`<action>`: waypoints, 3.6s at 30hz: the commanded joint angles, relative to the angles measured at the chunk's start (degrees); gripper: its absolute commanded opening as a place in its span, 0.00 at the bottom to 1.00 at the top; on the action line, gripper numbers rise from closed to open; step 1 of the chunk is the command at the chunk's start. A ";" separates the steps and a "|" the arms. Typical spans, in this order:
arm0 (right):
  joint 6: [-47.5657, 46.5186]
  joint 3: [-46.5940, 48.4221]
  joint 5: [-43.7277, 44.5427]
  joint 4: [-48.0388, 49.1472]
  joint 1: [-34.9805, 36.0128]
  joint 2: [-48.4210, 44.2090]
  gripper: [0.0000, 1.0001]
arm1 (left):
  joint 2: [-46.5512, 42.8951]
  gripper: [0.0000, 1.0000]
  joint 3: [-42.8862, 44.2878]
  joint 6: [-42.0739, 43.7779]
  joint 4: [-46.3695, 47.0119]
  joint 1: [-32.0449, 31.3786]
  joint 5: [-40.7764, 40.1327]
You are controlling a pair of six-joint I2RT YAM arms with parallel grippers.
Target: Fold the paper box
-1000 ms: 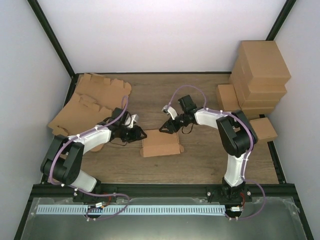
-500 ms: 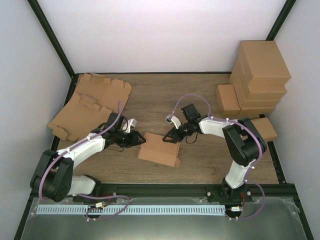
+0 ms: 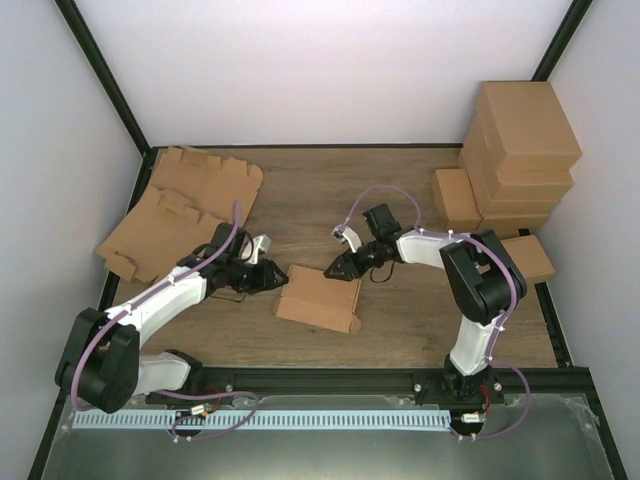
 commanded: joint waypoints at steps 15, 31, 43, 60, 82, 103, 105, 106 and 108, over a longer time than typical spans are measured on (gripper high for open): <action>-0.04 4.34 0.51 -0.26 -4.27 8.16 0.33 | -3.41 0.42 11.23 5.84 -7.09 -0.26 -0.94; -2.19 11.29 -2.06 -2.30 -6.11 13.11 0.32 | -5.39 0.35 11.82 5.27 -0.26 -1.31 7.19; 3.33 10.43 11.88 -3.80 -9.36 -0.93 0.43 | -1.70 0.49 9.17 7.57 3.49 -2.15 -12.67; 23.68 -9.27 25.00 -11.55 -9.22 -36.00 0.58 | 10.68 0.72 15.44 10.50 16.07 -1.78 -10.42; 29.27 -13.57 17.43 -19.33 -9.22 -47.62 0.59 | 15.56 0.24 16.66 14.09 12.65 -4.11 -11.85; 28.73 -13.42 17.40 -19.55 -9.25 -48.98 0.60 | 14.80 0.06 19.30 14.09 2.64 -12.19 -32.03; 28.37 -13.23 18.09 -19.77 -9.23 -49.03 0.60 | 15.14 0.06 20.33 15.24 1.22 -12.64 -33.60; 28.24 -13.20 18.17 -19.81 -9.22 -48.93 0.60 | 15.49 0.06 20.79 15.81 0.38 -12.76 -34.52; 28.07 -13.21 18.10 -19.70 -9.17 -48.61 0.60 | 15.99 0.06 21.86 16.89 -1.07 -12.86 -35.20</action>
